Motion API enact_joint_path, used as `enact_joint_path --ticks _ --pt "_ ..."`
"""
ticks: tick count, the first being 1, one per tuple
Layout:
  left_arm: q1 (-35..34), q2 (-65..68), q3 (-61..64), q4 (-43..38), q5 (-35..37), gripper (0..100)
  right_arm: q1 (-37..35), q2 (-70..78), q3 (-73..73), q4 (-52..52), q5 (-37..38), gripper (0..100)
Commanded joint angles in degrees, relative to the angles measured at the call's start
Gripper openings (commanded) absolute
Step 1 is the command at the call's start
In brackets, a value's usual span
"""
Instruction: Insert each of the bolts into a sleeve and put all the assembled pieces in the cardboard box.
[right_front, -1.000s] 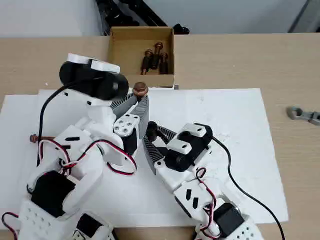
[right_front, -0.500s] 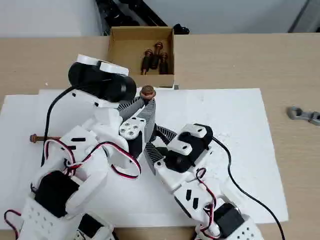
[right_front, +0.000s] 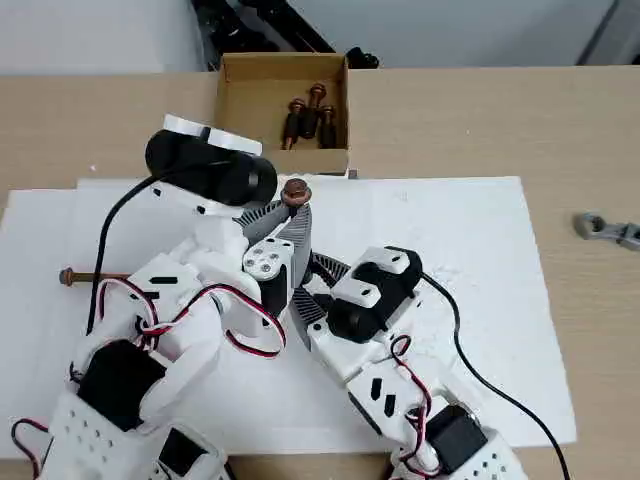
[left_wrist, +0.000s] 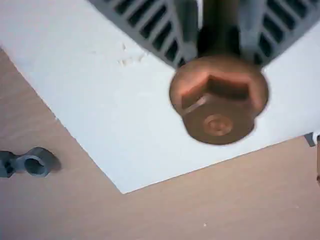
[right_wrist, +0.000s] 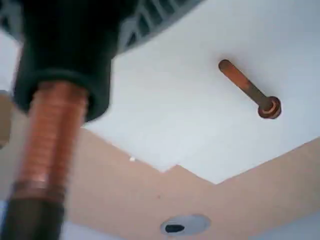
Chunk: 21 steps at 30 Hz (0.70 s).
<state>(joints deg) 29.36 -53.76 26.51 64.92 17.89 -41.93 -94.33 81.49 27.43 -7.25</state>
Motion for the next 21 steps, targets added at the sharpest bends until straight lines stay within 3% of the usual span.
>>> enact_joint_path --ticks 1,21 --pt "-0.1 0.0 0.0 -1.6 0.4 1 0.5 -0.7 -3.5 -1.1 -0.6 0.2" --pt "2.6 0.0 -6.6 3.6 -2.1 1 0.5 -0.4 -3.6 -1.1 -0.5 0.2"
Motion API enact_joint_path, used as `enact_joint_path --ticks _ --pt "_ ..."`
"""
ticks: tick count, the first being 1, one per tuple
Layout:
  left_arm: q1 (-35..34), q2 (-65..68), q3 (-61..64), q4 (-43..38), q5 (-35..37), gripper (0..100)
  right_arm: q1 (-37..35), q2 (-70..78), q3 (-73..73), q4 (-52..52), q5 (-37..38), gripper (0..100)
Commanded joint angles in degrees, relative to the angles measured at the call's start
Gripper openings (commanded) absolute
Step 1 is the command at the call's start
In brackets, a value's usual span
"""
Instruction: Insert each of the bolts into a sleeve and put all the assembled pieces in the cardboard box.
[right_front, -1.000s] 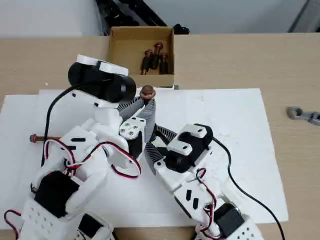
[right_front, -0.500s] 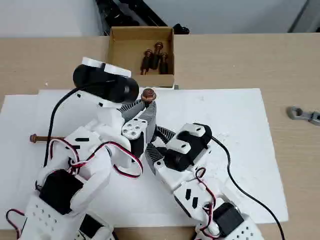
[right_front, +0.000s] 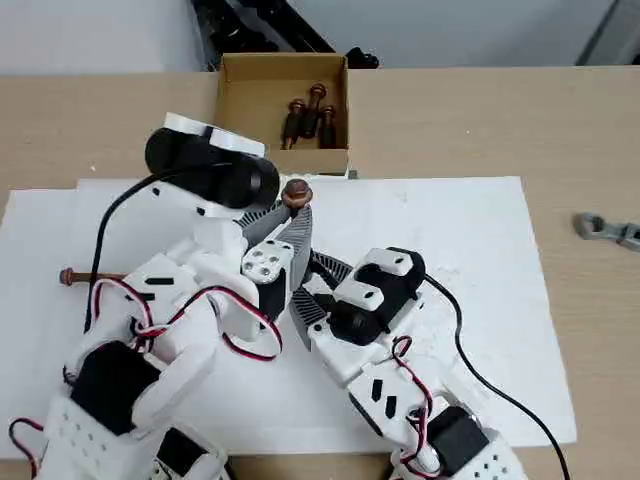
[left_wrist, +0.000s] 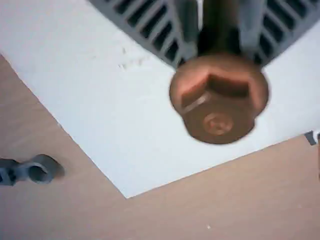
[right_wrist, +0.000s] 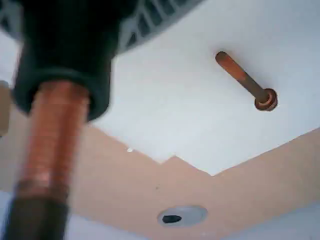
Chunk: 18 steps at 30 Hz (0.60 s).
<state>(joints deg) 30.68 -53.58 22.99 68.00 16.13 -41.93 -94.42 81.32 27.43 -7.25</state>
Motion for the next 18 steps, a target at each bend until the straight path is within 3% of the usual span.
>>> enact_joint_path --ticks 1,18 --pt "1.4 -0.2 -3.1 0.6 -0.4 1 0.5 -0.3 -3.4 -1.1 -0.5 0.2" --pt "1.3 0.3 -5.1 6.6 0.0 11 0.5 -0.2 -3.4 -1.1 -0.4 0.2"
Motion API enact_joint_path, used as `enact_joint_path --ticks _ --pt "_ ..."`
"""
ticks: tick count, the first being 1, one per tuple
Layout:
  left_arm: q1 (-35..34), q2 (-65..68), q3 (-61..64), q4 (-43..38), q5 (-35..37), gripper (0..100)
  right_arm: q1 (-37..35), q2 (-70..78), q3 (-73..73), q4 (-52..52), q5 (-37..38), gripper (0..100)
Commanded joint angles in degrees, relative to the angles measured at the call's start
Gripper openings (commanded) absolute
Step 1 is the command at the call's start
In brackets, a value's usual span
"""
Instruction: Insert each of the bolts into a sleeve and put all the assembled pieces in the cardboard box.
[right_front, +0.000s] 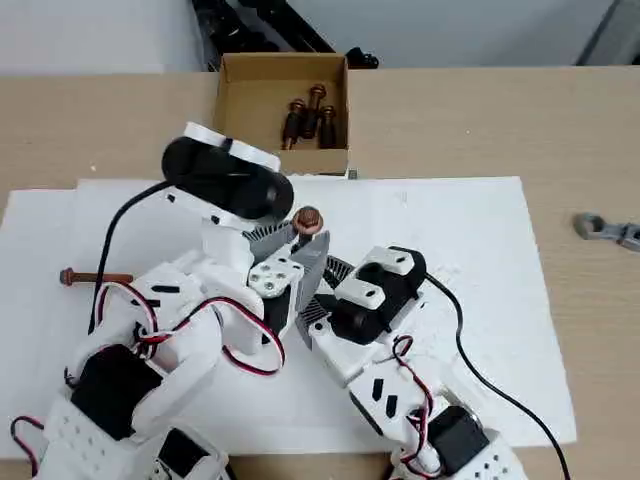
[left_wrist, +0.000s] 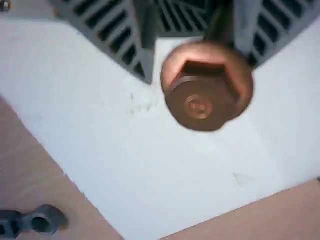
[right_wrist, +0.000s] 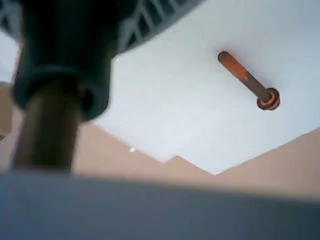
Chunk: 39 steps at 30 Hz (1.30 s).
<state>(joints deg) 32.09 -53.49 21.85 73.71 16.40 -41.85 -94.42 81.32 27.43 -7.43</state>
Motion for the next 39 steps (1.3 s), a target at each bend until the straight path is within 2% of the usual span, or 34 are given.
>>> enact_joint_path --ticks 1,12,15,18,22,24,33,39 --pt "-0.1 0.2 -4.5 1.2 -0.3 12 0.4 -0.2 -3.4 -1.1 -0.3 0.2" --pt "-0.4 0.3 -7.4 6.0 -1.3 16 0.7 0.2 -5.4 -1.0 -0.3 0.2" --pt "-3.3 0.3 -8.4 5.6 -3.0 15 1.5 3.4 -7.4 -1.0 -0.3 0.2" --pt "-8.0 0.3 -10.6 5.5 -3.3 12 4.2 9.7 -11.6 -1.5 -0.3 0.2" --pt "-12.7 0.3 -10.6 7.4 -13.5 2 5.1 19.9 -19.5 -1.5 -0.3 0.2" --pt "-14.0 0.3 -10.4 9.1 -15.8 1 5.1 25.2 -23.2 -1.5 -0.3 0.2" --pt "-25.7 -0.1 -9.9 14.9 -16.1 1 10.7 48.0 -38.1 -9.2 -0.3 0.2" --pt "-32.4 -0.3 -1.5 14.9 -16.2 1 13.8 66.6 -53.2 -9.1 -0.6 0.2"
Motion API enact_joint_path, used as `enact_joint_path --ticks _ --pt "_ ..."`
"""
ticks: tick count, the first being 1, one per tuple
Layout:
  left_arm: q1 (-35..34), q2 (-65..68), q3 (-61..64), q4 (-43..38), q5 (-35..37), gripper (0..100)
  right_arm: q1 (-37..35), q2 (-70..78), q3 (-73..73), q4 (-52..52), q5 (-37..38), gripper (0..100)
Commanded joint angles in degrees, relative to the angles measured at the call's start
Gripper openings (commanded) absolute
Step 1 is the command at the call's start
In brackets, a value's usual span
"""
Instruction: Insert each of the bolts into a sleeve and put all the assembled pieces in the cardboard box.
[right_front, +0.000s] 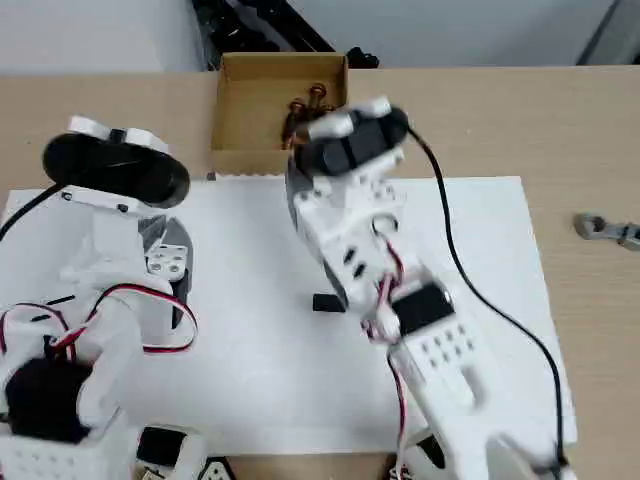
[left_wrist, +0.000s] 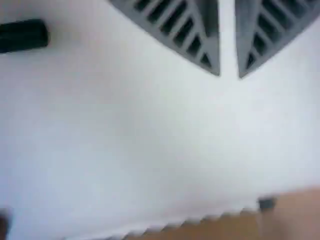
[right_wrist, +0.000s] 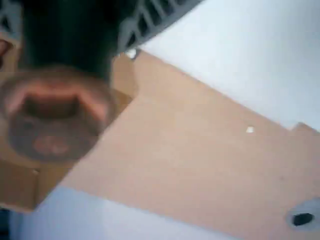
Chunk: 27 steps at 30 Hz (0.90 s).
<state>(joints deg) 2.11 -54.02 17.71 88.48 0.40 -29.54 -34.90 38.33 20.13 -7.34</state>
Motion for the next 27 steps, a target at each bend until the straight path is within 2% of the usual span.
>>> enact_joint_path --ticks 1,8,15,21,27 --pt "-3.3 0.2 3.8 0.2 -0.2 1 2.0 10.2 -13.3 -1.7 -0.7 0.2" --pt "-7.8 0.2 5.8 0.2 -2.5 1 4.9 32.1 -34.2 -1.7 -0.5 0.4" --pt "-9.1 0.2 5.8 0.5 -2.5 1 7.9 51.8 -51.9 -1.6 -0.4 0.4" --pt "-9.1 0.2 5.9 0.5 -2.3 1 9.2 65.7 -63.7 2.9 -0.8 0.5" --pt "-9.1 0.2 6.8 0.5 -2.3 1 10.3 75.0 -69.5 3.0 -0.8 0.6"
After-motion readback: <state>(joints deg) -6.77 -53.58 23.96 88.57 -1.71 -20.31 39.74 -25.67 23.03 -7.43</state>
